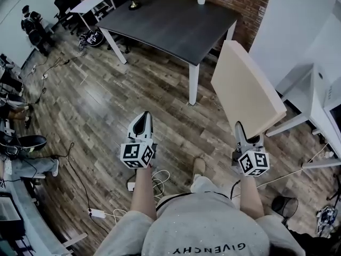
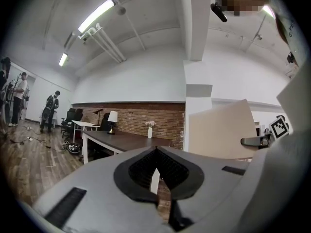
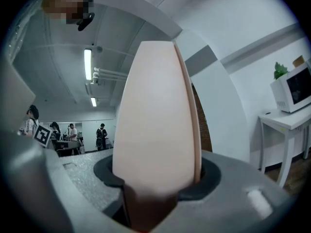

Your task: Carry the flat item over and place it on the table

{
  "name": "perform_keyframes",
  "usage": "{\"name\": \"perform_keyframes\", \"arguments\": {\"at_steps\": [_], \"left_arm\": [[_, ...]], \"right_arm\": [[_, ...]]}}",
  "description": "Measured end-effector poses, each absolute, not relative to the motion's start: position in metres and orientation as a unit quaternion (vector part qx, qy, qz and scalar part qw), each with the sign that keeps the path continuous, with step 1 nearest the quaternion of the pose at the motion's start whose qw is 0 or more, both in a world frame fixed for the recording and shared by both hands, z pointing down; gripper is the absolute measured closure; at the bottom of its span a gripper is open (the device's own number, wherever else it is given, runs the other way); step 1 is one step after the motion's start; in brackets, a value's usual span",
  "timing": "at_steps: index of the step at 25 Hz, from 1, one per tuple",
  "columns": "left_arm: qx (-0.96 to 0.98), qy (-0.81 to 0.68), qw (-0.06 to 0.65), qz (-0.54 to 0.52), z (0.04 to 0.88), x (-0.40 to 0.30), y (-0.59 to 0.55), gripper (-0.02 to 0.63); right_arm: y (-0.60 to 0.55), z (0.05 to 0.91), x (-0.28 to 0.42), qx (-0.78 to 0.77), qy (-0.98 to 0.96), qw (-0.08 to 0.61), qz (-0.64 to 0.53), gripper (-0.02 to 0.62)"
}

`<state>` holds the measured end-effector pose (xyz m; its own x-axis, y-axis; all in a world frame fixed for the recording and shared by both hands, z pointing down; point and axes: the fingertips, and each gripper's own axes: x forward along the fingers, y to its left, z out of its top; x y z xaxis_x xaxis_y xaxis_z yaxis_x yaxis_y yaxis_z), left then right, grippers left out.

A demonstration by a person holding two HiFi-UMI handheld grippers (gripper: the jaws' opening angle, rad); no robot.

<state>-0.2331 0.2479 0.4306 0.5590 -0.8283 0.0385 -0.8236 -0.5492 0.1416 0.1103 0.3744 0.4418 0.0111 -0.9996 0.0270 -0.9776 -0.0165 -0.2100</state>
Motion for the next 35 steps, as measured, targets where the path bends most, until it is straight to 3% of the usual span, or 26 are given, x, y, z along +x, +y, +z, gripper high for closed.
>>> {"name": "perform_keyframes", "arguments": {"at_steps": [16,35], "left_arm": [[0.872,-0.483,0.071,-0.018,0.434,-0.153,0.153,0.607],[0.867,-0.489,0.095,0.008,0.462,-0.141,0.113,0.607]], "right_arm": [[0.264,0.451,0.188,-0.689,0.717,0.051,-0.091,0.334],[0.211,0.469,0.205,-0.689,0.713,0.055,-0.117,0.334]]}}
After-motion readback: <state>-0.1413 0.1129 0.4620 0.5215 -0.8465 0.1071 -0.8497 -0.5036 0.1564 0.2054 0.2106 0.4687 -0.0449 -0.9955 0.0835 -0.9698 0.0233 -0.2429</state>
